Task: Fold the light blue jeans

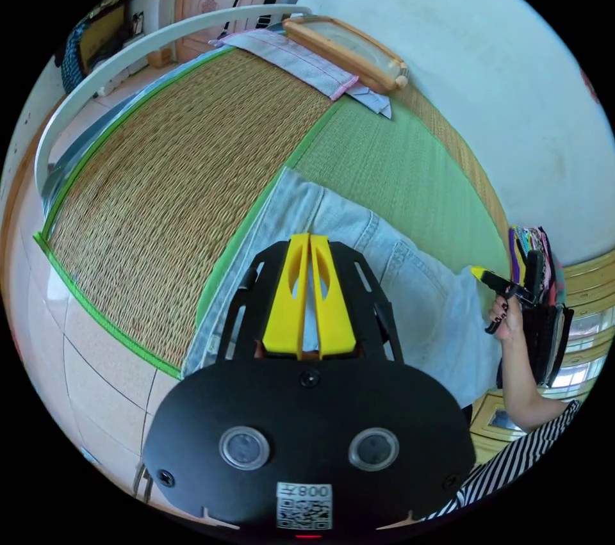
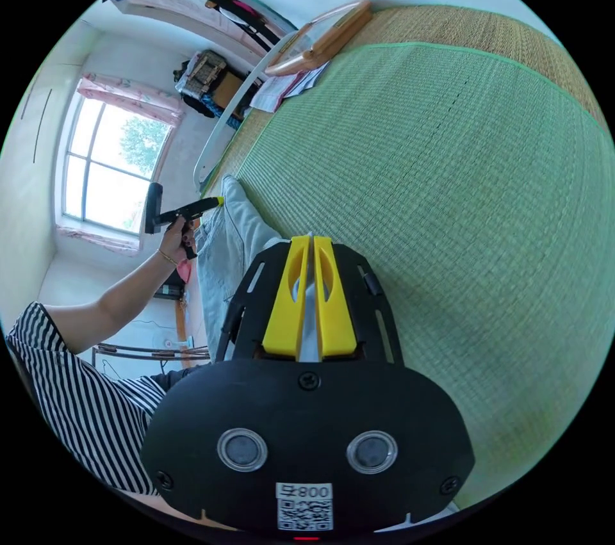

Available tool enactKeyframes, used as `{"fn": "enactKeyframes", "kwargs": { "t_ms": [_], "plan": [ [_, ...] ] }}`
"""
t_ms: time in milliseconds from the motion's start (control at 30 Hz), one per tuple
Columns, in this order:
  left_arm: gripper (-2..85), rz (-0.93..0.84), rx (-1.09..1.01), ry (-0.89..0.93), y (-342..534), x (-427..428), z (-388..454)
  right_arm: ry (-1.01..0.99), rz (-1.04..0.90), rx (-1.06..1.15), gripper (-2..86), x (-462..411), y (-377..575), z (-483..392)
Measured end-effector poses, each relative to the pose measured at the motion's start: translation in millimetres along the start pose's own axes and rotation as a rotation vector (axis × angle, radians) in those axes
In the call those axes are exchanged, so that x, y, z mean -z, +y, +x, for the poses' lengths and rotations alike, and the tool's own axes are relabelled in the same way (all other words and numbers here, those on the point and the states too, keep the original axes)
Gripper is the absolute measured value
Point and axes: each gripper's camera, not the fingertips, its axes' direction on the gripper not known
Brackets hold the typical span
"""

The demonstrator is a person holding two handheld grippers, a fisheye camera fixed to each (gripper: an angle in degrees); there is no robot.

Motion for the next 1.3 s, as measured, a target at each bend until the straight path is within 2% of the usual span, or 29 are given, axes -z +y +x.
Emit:
{"fn": "enactKeyframes", "kwargs": {
  "t_ms": [167, 433, 533, 667, 833, 900, 1000, 1067, 1167, 1300],
  "plan": [
    [0.1, 0.025, 0.005, 0.018, 4.1, -13.3, -17.5, -0.039, 0.071, -0.046, 0.6, 23.8, 16.4, 8.9],
    [0.3, 0.054, -0.002, -0.014, 10.9, -37.9, -37.9, -0.08, 0.079, -0.072, 0.3, 39.0, 35.2, 12.8],
    [0.7, 0.086, -0.113, 0.054, 22.2, -50.6, -21.0, -0.051, 0.128, -0.056, 0.1, 65.9, 54.0, 9.4],
    [1.4, -0.024, -0.381, 0.311, 38.0, -107.8, 39.3, 0.068, 0.171, -0.045, 0.1, 105.7, 110.0, -2.3],
    [2.6, -0.17, -0.681, 0.433, 60.3, -189.4, 113.1, 0.364, 0.157, -0.131, 0.1, 142.0, 204.7, -25.3],
    [3.0, -0.2, -0.757, 0.416, 68.2, -219.0, 128.7, 0.495, 0.135, -0.19, 0.1, 155.1, 246.2, -32.9],
    [3.3, -0.245, -0.848, 0.343, 80.4, -268.1, 140.1, 0.577, 0.143, -0.249, 0.1, 170.4, 282.8, -35.9],
    [2.4, -0.262, -0.867, 0.218, 87.2, -310.8, 134.0, 0.604, 0.153, -0.269, 0.1, 175.2, 296.7, -33.5],
    [1.4, -0.251, -0.85, 0.249, 86.7, -349.1, 109.2, 0.629, 0.112, -0.295, 0.1, 171.0, 309.9, -21.6],
    [0.8, -0.261, -0.804, 0.272, 86.3, -392.5, 76.5, 0.597, 0.158, -0.301, 0.1, 186.3, 331.2, -24.4]
  ]
}}
